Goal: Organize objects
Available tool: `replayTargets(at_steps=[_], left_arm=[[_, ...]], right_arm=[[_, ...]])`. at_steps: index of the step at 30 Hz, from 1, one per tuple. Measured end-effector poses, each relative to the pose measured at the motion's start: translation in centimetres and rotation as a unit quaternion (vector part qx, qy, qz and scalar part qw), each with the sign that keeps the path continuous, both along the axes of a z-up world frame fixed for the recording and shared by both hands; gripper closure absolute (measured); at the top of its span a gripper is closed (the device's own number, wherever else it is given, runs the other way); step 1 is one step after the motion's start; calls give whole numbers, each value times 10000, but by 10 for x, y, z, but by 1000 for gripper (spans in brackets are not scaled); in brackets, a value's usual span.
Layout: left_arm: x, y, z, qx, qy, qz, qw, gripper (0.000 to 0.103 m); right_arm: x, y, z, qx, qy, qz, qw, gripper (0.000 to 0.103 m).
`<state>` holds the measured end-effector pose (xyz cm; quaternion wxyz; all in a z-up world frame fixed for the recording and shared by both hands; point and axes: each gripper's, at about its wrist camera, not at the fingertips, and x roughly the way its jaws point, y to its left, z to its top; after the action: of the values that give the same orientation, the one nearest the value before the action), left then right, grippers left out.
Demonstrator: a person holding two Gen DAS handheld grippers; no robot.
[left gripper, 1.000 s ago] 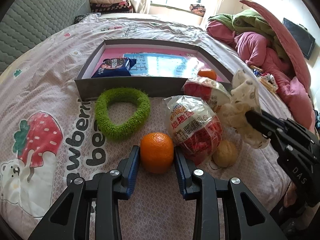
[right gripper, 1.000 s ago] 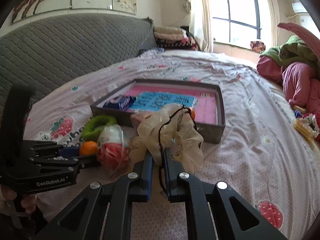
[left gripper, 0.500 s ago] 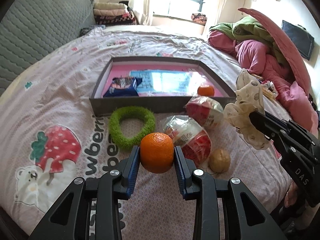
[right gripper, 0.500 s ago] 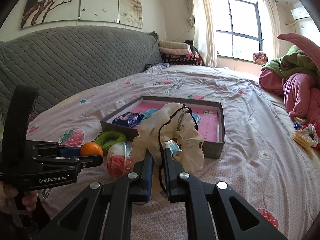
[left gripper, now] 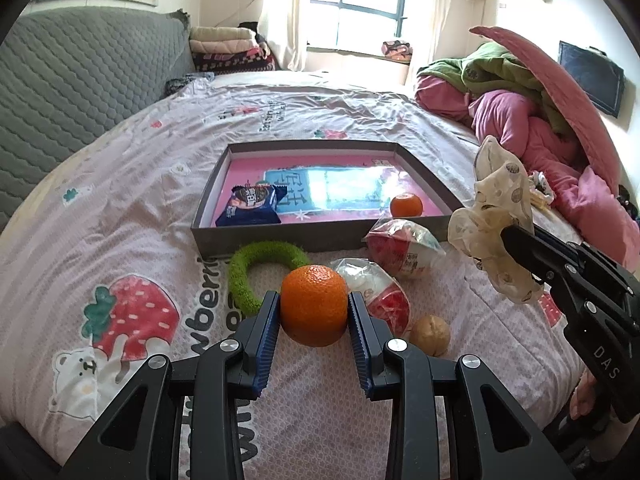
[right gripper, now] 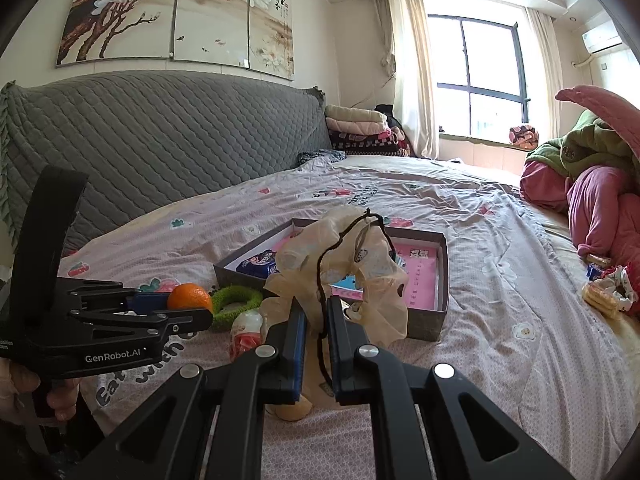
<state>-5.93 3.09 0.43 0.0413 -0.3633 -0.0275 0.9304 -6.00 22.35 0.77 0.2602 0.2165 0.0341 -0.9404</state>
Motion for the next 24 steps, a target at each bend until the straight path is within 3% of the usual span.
replayTargets(at_steps=[24], left_arm=[[-14,-4,9,17,382,-26,9993,68]], right_arm=[[-10,5,-2,7,-3,-287,9996,92]])
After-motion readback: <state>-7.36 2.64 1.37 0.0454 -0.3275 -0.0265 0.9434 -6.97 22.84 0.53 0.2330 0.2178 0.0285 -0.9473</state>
